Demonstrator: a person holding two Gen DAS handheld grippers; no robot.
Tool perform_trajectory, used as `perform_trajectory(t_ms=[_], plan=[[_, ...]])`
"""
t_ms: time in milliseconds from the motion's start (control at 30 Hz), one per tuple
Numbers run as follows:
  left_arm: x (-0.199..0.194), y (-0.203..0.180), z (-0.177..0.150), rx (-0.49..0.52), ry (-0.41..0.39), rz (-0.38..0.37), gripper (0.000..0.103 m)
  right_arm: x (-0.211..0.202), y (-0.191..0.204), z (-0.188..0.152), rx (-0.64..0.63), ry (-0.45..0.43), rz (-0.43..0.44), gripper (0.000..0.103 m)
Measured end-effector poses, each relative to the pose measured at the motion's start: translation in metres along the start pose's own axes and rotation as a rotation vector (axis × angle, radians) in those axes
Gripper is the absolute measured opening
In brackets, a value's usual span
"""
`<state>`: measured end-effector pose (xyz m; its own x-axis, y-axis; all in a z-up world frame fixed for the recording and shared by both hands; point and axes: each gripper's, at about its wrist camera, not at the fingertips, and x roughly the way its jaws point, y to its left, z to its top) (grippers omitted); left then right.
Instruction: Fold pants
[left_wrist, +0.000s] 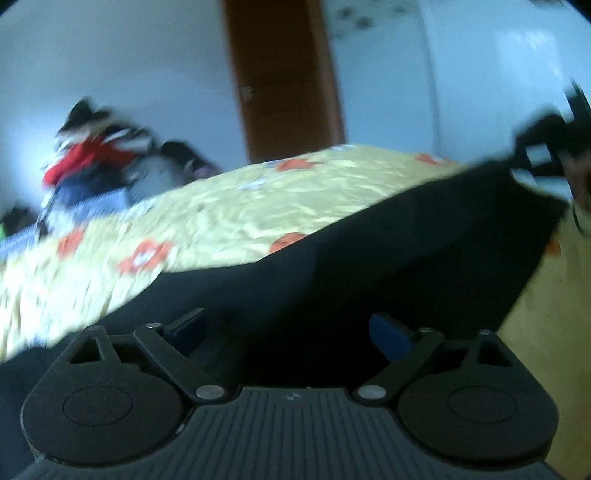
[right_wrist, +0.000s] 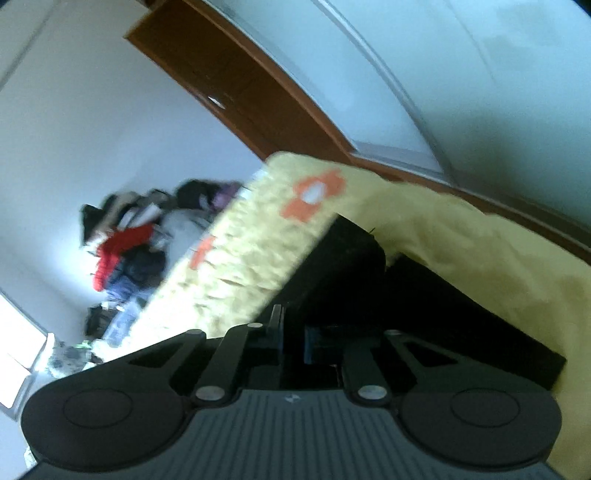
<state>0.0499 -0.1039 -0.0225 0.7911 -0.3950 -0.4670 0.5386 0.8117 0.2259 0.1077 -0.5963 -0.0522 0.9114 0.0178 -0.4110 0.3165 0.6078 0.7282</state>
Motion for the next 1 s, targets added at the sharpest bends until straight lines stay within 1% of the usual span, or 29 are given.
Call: perform_trajectory(t_ms=[33, 67, 100, 133, 167, 200, 233, 267, 300, 367, 400, 433, 500, 567, 633, 667, 700, 733, 800, 867, 900, 933, 1000], plan=[[0.006, -0.003, 0.002, 0.025, 0.014, -0.004, 0.088, -0.004, 0.006, 0.002, -0.019, -0.013, 0.013, 0.010], [0.011, -0.005, 0.003, 0.041, 0.037, -0.012, 0.079, -0.008, 0.010, 0.003, -0.033, -0.025, 0.024, 0.010], [0.018, -0.005, 0.004, 0.046, 0.069, -0.024, 0.068, -0.011, 0.013, 0.006, -0.041, -0.039, 0.036, 0.010], [0.025, -0.004, 0.004, 0.037, 0.104, -0.038, 0.062, -0.015, 0.017, 0.009, -0.046, -0.050, 0.048, 0.010], [0.029, -0.002, 0.004, 0.017, 0.117, -0.043, 0.053, -0.018, 0.020, 0.012, -0.054, -0.062, 0.064, 0.010], [0.029, 0.001, 0.004, -0.010, 0.117, -0.044, 0.042, -0.020, 0.023, 0.015, -0.059, -0.070, 0.070, 0.010], [0.028, 0.003, 0.004, -0.026, 0.113, -0.054, 0.036, -0.023, 0.026, 0.019, -0.064, -0.078, 0.075, 0.010], [0.025, 0.004, 0.004, -0.034, 0.108, -0.057, 0.016, -0.024, 0.028, 0.021, -0.068, -0.081, 0.081, 0.010], [0.022, 0.006, 0.004, -0.045, 0.101, -0.061, 0.011, -0.024, 0.030, 0.024, -0.070, -0.082, 0.083, 0.010], [0.016, 0.012, 0.007, -0.092, 0.091, -0.076, 0.006, -0.019, 0.033, 0.029, -0.065, -0.073, 0.081, 0.010], [0.014, 0.017, 0.010, -0.118, 0.081, -0.079, 0.006, -0.016, 0.033, 0.032, -0.060, -0.064, 0.080, 0.010], [0.014, 0.021, 0.015, -0.146, 0.067, -0.072, 0.006, -0.010, 0.035, 0.036, -0.056, -0.052, 0.077, 0.010], [0.008, 0.034, 0.028, -0.202, 0.021, -0.032, 0.007, 0.002, 0.041, 0.043, -0.035, -0.040, 0.081, 0.010], [-0.008, 0.051, 0.039, -0.278, -0.065, -0.008, 0.007, -0.003, 0.052, 0.052, -0.031, -0.086, 0.145, 0.010], [-0.028, 0.065, 0.045, -0.343, -0.148, -0.009, 0.007, -0.022, 0.066, 0.057, -0.079, -0.167, 0.226, 0.009], [-0.036, 0.068, 0.047, -0.349, -0.170, -0.007, 0.006, -0.035, 0.071, 0.057, -0.110, -0.209, 0.258, 0.009], [-0.041, 0.069, 0.047, -0.336, -0.169, -0.019, 0.006, -0.046, 0.070, 0.056, -0.129, -0.233, 0.271, 0.009], [-0.043, 0.068, 0.045, -0.318, -0.152, -0.037, 0.006, -0.054, 0.066, 0.052, -0.140, -0.237, 0.251, 0.009], [-0.040, 0.061, 0.033, -0.293, -0.086, -0.089, 0.007, -0.059, 0.047, 0.041, -0.140, -0.194, 0.142, 0.009], [-0.035, 0.049, 0.016, -0.274, 0.001, -0.130, 0.007, -0.059, 0.010, 0.025, -0.082, -0.136, 0.022, 0.009], [-0.033, 0.041, 0.008, -0.259, 0.033, -0.143, 0.007, -0.060, -0.008, 0.016, -0.039, -0.117, -0.021, 0.009], [-0.033, 0.036, 0.001, -0.249, 0.048, -0.148, 0.007, -0.063, -0.026, 0.007, 0.003, -0.107, -0.057, 0.009], [-0.034, 0.028, -0.011, -0.231, 0.068, -0.160, 0.007, -0.069, -0.050, -0.006, 0.054, -0.106, -0.102, 0.009]])
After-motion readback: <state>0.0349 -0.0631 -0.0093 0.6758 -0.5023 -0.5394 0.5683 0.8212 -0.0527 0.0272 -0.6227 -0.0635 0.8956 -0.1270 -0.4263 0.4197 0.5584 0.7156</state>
